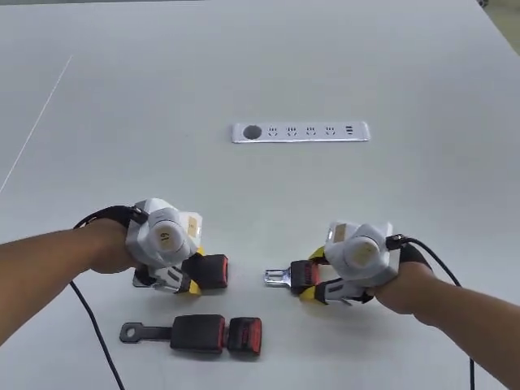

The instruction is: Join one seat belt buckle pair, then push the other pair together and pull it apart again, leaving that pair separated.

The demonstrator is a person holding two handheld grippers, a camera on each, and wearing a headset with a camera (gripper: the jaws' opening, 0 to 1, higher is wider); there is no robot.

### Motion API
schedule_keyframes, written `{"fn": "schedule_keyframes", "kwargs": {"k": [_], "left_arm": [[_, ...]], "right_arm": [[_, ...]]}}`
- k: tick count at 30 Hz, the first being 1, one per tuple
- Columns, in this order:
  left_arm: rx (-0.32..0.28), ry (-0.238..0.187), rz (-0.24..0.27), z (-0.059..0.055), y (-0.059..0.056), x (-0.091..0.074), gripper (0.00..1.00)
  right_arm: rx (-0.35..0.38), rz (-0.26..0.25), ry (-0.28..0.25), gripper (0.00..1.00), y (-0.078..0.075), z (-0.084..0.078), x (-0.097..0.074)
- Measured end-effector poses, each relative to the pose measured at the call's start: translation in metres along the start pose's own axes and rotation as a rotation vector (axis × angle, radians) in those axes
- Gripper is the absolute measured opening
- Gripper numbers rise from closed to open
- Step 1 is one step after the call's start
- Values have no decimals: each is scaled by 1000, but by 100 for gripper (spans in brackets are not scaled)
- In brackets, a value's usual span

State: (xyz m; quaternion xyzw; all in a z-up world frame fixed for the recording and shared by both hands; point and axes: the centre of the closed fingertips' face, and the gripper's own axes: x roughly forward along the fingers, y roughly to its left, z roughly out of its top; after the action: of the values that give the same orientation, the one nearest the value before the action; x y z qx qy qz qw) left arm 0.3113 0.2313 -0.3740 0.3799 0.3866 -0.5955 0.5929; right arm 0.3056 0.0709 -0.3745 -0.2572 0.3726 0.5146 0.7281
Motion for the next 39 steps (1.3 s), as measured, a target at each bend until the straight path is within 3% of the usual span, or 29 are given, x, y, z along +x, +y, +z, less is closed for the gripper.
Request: {"fn": "schedule_keyframes", "kwargs": {"k": [19,22,24,25,27,28,30,31,32,35,39], "left_arm": [[1,4,4,1,0,-2,34],[-15,-3,31,1,0,-3,34],[-51,-5,36,0,-3,-3,39],[-98,-33,1,3,-13,-4,45],[-168,-86,-7,10,-20,-7,58],[-190,-111,40,11,-14,-11,58],[-280,-155,80,14,-11,-18,60],[-287,-161,89,14,-11,-20,63],[-315,-141,101,10,-10,-24,66],[-331,-201,156,16,-6,-36,74],[-409,-247,225,17,-1,-56,78]], "right_arm": [[30,-23,15,38,-5,-37,-28],[44,-47,16,41,-7,-40,-30],[66,-105,8,50,-15,-44,-35],[107,-118,-11,54,-15,-46,-38],[141,-141,-32,57,-18,-47,-43],[146,-163,-45,58,-20,-47,-47],[175,-197,-69,61,-22,-47,-54],[185,-211,-77,63,-22,-48,-57],[188,-224,-82,65,-22,-47,-60],[204,-267,-94,70,-22,-47,-68],[258,-300,-129,73,-18,-41,-77]]}}
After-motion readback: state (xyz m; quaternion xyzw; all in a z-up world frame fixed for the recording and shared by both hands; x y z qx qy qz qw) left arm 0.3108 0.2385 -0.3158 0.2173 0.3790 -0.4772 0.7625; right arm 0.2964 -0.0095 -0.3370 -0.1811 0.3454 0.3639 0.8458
